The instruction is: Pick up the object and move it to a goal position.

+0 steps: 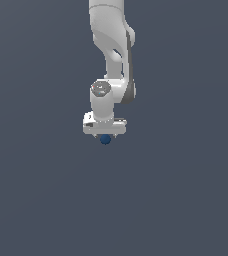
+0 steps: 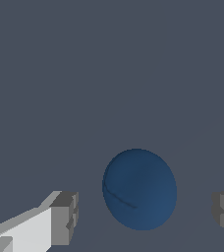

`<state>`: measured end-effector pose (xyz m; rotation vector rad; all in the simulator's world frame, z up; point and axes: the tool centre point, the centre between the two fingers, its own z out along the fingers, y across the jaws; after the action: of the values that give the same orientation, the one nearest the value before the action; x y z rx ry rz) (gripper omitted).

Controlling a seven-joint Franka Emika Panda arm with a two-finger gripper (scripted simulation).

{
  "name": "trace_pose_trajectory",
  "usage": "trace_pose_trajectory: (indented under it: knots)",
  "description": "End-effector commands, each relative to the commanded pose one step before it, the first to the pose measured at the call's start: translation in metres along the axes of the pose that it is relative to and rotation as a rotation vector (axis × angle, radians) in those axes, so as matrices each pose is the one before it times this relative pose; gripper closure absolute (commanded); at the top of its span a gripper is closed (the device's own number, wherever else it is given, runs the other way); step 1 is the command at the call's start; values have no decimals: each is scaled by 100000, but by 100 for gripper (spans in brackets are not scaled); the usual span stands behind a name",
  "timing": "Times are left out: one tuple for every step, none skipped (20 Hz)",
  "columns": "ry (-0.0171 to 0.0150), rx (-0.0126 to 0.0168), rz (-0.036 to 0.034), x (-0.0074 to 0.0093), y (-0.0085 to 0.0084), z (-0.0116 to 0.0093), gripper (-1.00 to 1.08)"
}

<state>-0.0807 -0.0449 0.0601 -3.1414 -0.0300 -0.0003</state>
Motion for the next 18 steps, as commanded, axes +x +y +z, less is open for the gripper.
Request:
trace_pose_trajectory:
  knots:
    - [-61, 4, -31, -89, 5, 1227, -92]
    - [0, 0, 0, -10, 9, 418, -92]
    - [21, -3, -44, -1, -15, 346, -92]
    - [0, 0, 0, 5, 8, 296, -92]
    - [0, 0, 0, 10, 7, 237, -92]
    - [0, 0, 0, 13, 6, 180, -92]
    - [0, 0, 0, 12, 4, 126, -92]
    - [0, 0, 0, 9, 3, 75, -92]
    - [0, 0, 0, 3, 1, 25, -92]
    - [0, 0, 0, 0, 0, 0, 108]
    - [0, 0, 0, 0, 0, 0, 108]
    - [0, 0, 0, 0, 0, 0, 108]
    - [0, 0, 0, 0, 0, 0, 108]
    - [0, 0, 0, 0, 0, 0, 108]
    - [0, 0, 0, 0, 0, 0, 108]
    - [0, 0, 0, 0, 0, 0, 108]
    - [0, 0, 0, 0, 0, 0, 108]
    - [0, 0, 0, 0, 0, 0, 108]
